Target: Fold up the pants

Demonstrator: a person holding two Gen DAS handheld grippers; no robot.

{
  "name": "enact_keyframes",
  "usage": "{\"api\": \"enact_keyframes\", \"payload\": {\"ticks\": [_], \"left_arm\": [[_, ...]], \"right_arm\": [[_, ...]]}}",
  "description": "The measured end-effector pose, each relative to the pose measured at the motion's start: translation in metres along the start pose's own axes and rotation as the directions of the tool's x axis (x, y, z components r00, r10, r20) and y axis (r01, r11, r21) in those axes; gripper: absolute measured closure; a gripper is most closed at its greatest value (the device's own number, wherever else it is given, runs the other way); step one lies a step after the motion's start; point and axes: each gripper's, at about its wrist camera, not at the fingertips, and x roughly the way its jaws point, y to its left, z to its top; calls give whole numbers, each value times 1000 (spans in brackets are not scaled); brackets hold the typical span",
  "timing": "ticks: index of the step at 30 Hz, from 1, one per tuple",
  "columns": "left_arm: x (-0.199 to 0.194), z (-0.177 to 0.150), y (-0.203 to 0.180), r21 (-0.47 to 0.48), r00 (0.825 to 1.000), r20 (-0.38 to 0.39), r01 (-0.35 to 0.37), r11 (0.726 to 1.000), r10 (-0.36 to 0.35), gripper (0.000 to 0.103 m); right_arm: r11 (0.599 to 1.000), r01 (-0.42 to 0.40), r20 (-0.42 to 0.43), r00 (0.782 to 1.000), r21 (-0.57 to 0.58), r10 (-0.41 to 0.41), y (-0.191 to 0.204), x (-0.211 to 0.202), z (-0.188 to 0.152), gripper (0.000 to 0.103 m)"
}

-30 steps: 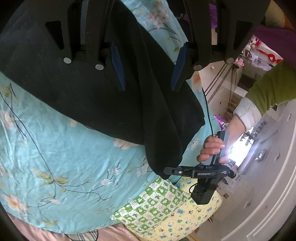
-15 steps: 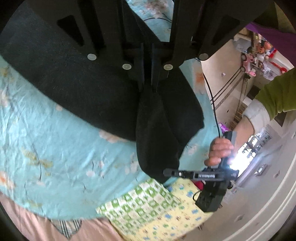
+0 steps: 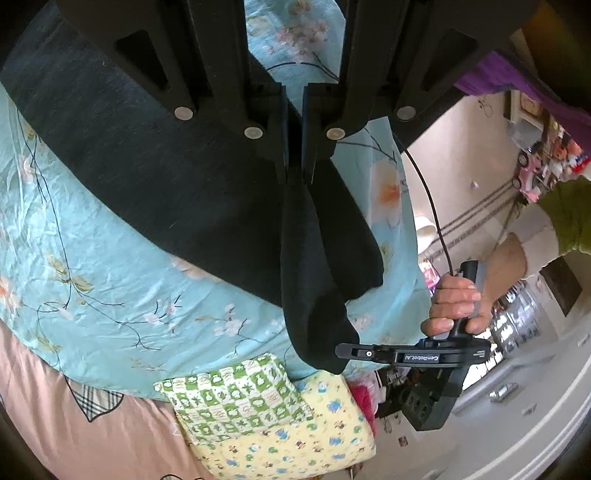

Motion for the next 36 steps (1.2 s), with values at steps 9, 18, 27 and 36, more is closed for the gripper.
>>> {"api": "enact_keyframes", "payload": {"ticks": [9, 18, 27, 36], "left_arm": [[-6, -44, 22, -165, 995, 92, -21, 986, 37, 94], [-23, -73, 35, -307, 988, 93, -90, 948, 123, 88], [-53, -96, 37, -464, 975, 92, -136, 875, 200, 68], [-73, -90, -2, -440, 961, 117, -176, 881, 250, 62]], "right_arm": [[995, 58, -12, 998, -79, -60, 14, 5, -4, 97], [997, 47, -10, 999, -64, -48, 16, 6, -7, 93], [999, -7, 41, 999, -31, 9, 19, -3, -5, 70], [995, -42, 118, 993, 94, 30, -5, -19, 2, 69]]}}
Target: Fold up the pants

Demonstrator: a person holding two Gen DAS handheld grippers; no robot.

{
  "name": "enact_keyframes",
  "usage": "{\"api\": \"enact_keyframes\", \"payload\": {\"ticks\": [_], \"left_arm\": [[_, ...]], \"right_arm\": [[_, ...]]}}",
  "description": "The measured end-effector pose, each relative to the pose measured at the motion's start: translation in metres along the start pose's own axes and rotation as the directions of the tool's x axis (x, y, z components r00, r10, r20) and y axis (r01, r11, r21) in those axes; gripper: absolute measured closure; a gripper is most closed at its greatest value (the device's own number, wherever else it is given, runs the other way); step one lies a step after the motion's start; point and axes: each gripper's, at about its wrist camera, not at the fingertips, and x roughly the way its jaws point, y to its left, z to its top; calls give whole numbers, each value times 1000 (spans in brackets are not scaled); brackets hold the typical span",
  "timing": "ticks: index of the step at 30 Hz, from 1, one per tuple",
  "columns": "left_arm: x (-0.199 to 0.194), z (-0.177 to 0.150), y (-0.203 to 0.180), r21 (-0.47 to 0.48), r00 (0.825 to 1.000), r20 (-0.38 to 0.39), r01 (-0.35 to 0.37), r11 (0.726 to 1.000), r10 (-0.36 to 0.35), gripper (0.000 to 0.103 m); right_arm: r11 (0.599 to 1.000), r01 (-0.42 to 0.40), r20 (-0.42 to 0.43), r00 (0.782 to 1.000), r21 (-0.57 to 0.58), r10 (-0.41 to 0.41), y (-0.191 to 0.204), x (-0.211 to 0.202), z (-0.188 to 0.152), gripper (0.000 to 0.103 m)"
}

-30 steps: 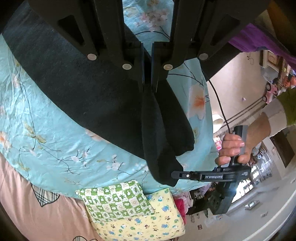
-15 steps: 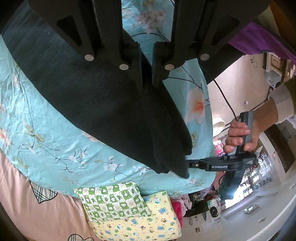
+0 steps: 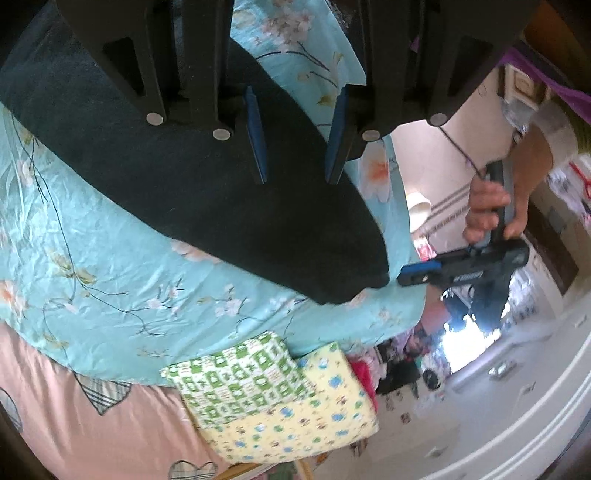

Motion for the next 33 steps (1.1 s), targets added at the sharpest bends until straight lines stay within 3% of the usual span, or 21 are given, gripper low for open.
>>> {"api": "enact_keyframes", "payload": {"ticks": [7, 12, 16, 21, 27, 33], "left_arm": [[12, -11, -13, -23, 998, -53, -40, 999, 39, 58], [26, -13, -14, -53, 995, -91, -38, 998, 33, 58], [36, -10, -5, -73, 991, -102, -90, 993, 82, 58], [43, -13, 8, -105, 987, -127, -107, 989, 93, 58], [55, -18, 15, -118, 983, -157, -111, 987, 92, 58], [70, -18, 17, -125, 982, -178, -87, 988, 64, 58]], "right_arm": [[998, 0, 19, 1000, 69, -2, -12, -1, 3, 69], [993, 47, 16, 999, 109, -49, -23, 0, 11, 69], [984, 82, 30, 996, 158, -88, -41, 1, 27, 69], [957, 47, 48, 997, 286, -63, -81, 13, 58, 69], [944, 103, -94, 993, 312, -77, -116, 58, 74, 69], [977, 89, -260, 965, 196, -36, -106, 91, 62, 69]]}}
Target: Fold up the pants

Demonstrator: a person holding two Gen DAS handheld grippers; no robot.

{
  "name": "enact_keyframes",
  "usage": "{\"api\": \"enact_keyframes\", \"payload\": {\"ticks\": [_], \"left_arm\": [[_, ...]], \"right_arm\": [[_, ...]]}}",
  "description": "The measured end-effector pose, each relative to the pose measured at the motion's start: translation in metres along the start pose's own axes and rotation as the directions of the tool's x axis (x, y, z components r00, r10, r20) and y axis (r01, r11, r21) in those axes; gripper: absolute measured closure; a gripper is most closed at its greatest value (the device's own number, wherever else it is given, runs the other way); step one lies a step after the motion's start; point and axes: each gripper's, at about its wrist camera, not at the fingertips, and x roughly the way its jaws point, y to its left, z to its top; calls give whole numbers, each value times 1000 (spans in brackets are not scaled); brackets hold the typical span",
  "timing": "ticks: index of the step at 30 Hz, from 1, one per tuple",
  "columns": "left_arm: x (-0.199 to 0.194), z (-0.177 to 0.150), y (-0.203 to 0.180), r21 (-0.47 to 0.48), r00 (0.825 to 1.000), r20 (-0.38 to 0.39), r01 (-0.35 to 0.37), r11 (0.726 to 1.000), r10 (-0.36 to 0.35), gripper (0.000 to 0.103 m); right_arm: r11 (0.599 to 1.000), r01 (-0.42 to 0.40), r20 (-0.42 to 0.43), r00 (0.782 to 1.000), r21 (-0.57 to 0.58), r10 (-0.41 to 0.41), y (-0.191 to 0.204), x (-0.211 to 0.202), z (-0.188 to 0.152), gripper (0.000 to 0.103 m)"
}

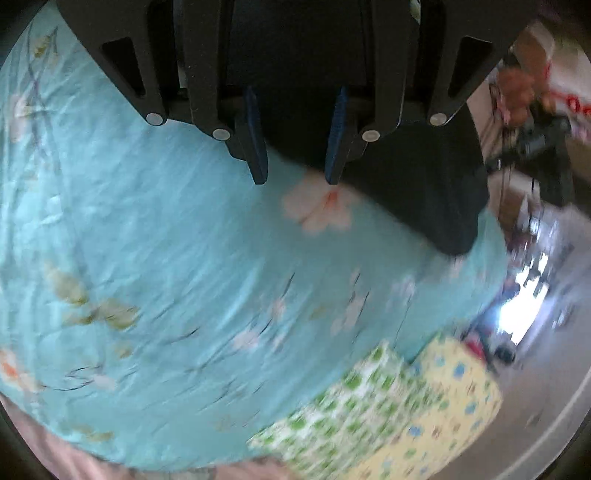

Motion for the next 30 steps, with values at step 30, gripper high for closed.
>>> {"api": "enact_keyframes", "payload": {"ticks": [30], "left_arm": [[-11, 23, -57, 234, 988, 149, 14, 972, -50, 82]], "right_arm": [[884, 405, 243, 905, -235, -350, 51, -25, 8, 94]]}}
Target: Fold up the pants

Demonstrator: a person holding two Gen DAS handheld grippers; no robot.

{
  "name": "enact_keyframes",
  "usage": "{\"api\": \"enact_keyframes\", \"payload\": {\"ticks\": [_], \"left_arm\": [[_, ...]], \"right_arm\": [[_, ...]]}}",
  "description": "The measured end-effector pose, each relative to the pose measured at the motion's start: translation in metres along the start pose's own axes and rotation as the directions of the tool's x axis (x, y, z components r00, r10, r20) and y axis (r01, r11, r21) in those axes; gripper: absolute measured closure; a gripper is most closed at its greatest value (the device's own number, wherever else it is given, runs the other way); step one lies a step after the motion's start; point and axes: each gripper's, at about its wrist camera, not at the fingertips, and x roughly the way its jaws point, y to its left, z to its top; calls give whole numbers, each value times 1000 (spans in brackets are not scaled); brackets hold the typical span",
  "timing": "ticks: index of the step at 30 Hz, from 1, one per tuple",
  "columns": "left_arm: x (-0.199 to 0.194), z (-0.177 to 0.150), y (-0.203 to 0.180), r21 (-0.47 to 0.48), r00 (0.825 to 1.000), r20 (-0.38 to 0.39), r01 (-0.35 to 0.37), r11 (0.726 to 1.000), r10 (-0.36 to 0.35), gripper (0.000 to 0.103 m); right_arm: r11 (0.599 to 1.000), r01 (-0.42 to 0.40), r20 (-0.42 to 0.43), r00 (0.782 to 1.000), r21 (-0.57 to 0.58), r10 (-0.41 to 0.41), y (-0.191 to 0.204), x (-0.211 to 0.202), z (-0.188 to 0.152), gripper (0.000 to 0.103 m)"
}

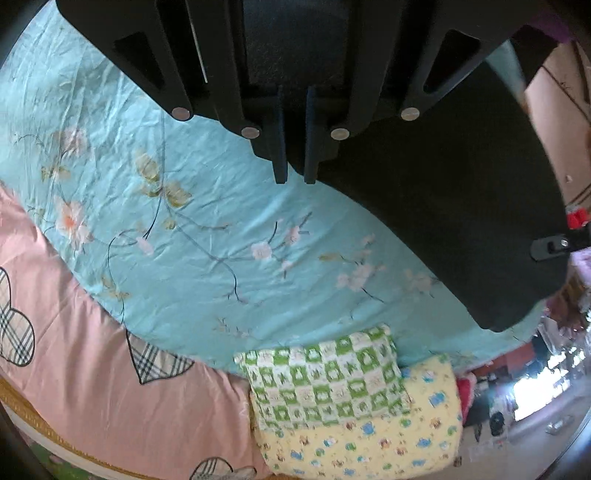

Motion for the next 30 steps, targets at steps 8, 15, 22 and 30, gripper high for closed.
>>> {"api": "enact_keyframes", "payload": {"ticks": [8, 15, 22, 30], "left_arm": [[49, -5, 18, 3, 992, -99, -74, 997, 74, 78], [19, -5, 23, -48, 993, -71, -96, 994, 92, 67], [-27, -1, 0, -22, 996, 0, -93, 995, 93, 54], [-29, 1, -52, 59, 1000, -6, -16, 998, 17, 53]], "right_arm": [[997, 9, -58, 998, 79, -5, -12, 43, -15, 90], [989, -23, -49, 998, 146, 30, -15, 14, -19, 60], [946, -92, 25, 996, 311, 89, -34, -42, -50, 45], [884, -93, 43, 996, 458, 82, -54, -81, -100, 43]]}}
